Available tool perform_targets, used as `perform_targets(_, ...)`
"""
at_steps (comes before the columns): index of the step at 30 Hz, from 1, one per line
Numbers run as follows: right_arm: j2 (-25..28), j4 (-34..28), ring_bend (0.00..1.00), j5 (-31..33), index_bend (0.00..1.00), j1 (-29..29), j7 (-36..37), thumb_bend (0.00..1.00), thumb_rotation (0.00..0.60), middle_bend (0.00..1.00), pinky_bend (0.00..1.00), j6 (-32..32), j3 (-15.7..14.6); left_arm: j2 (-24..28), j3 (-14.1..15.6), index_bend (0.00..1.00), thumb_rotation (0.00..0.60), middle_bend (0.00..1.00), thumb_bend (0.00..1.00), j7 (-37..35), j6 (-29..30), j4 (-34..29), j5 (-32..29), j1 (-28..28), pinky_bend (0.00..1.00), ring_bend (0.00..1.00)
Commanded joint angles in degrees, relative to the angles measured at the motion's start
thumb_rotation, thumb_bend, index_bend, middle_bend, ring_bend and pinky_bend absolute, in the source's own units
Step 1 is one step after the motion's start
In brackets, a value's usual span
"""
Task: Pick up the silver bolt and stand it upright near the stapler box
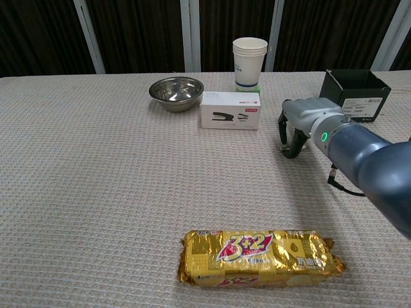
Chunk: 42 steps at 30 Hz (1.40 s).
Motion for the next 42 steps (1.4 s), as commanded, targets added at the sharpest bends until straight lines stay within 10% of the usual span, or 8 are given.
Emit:
perform_targets(1, -0.2, 0.3, 0.00, -0.1, 0.55, 0.0, 0.0, 0.31, 0.600, 0.00, 0.00, -0.2, 0.1, 0.0, 0.0, 0.04, 0.600, 0.00, 0.04, 0.0, 0.0, 0.0, 0.0, 0.0, 0.03, 0.00)
perform_targets(42, 4.7, -7.9, 0.00, 2.4, 0.59, -0.8, 0.9, 0.36, 0.600, 0.00, 0.00, -0.3, 4.5, 0.1, 0.1, 0.04, 0.600, 0.00, 0.04, 0.1, 0.3, -0.2, 0.3, 0.2, 0.03, 0.00)
